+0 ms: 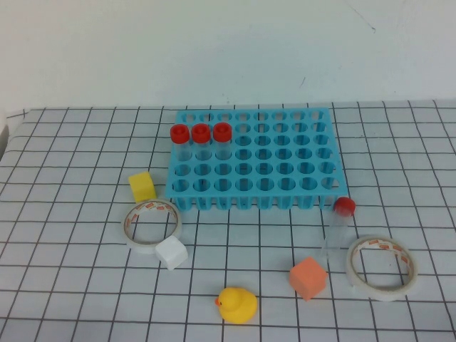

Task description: Place the test tubes

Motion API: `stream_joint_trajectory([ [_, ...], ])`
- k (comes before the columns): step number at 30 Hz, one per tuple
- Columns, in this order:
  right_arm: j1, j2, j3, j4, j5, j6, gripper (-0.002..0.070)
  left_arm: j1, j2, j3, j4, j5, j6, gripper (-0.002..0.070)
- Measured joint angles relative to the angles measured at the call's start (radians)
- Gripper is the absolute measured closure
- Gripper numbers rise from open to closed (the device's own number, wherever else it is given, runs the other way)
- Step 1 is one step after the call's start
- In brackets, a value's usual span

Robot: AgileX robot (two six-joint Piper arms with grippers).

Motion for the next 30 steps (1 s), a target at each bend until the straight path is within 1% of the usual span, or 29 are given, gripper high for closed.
stream_joint_trajectory([
  [24,0.000,0.000,0.000,0.000,0.000,0.000,0.0678,0.000,0.000,0.000,0.000,0.000,0.000,0.0677],
  [26,0.000,0.000,0.000,0.000,0.000,0.000,0.0678,0.000,0.000,0.000,0.019,0.000,0.027,0.0677],
  [28,0.000,0.000,0.000,0.000,0.000,0.000,0.0678,0.000,0.000,0.000,0.073,0.000,0.092,0.0677],
  [30,0.000,0.000,0.000,-0.006,0.000,-0.002,0.0678,0.000,0.000,0.000,0.090,0.000,0.112,0.0677],
])
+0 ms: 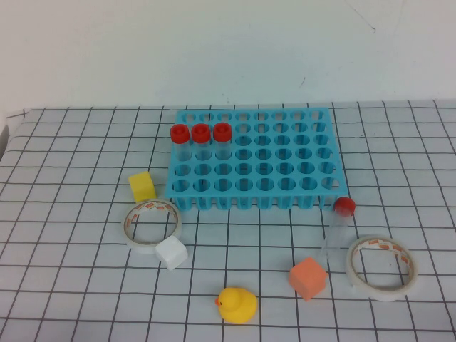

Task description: Place the test tubes

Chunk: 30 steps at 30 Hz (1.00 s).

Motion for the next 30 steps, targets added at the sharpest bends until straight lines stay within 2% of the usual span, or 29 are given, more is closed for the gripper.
stream_joint_trajectory([
  [12,0.000,0.000,0.000,-0.034,-0.002,-0.002,0.0678,0.000,0.000,0.000,-0.006,-0.015,0.012,0.0677],
  [16,0.000,0.000,0.009,-0.038,-0.089,-0.002,0.0678,0.000,0.000,0.002,-0.132,-0.118,0.016,0.0677],
  [23,0.000,0.000,0.011,-0.044,-0.637,0.007,0.0678,0.000,0.000,0.002,-0.435,-0.469,0.016,0.0677],
  [30,0.000,0.000,0.011,-0.049,-1.123,0.033,0.0678,0.000,0.000,0.002,-0.493,-0.659,0.021,0.0677],
])
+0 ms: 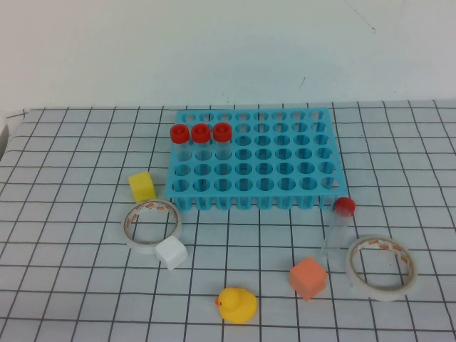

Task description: Place the test tubes

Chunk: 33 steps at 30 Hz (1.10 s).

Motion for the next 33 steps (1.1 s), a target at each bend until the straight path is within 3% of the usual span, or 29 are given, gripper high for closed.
stream_joint_trajectory([
  [6,0.000,-0.002,-0.002,0.036,-0.155,0.040,0.0678,0.000,0.000,0.000,-0.011,-0.136,0.004,0.0677],
  [10,0.000,-0.002,-0.011,0.070,-0.127,0.060,0.0678,0.000,0.000,-0.076,-0.017,-0.044,0.104,0.0676],
  [16,0.000,-0.002,-0.211,0.075,0.325,0.067,0.0678,0.000,0.037,-0.314,-0.010,0.221,0.346,0.0676],
  [23,0.000,0.123,-0.421,0.081,0.804,0.067,0.0678,0.000,0.262,-0.480,-0.014,0.490,0.398,0.0676],
  [28,0.000,0.229,-0.431,0.147,1.004,0.068,0.0678,0.000,0.399,-0.490,-0.056,0.564,0.398,0.0676],
  [33,0.000,0.267,-0.431,0.207,1.038,0.070,0.0678,0.000,0.494,-0.490,-0.056,0.667,0.399,0.0677],
])
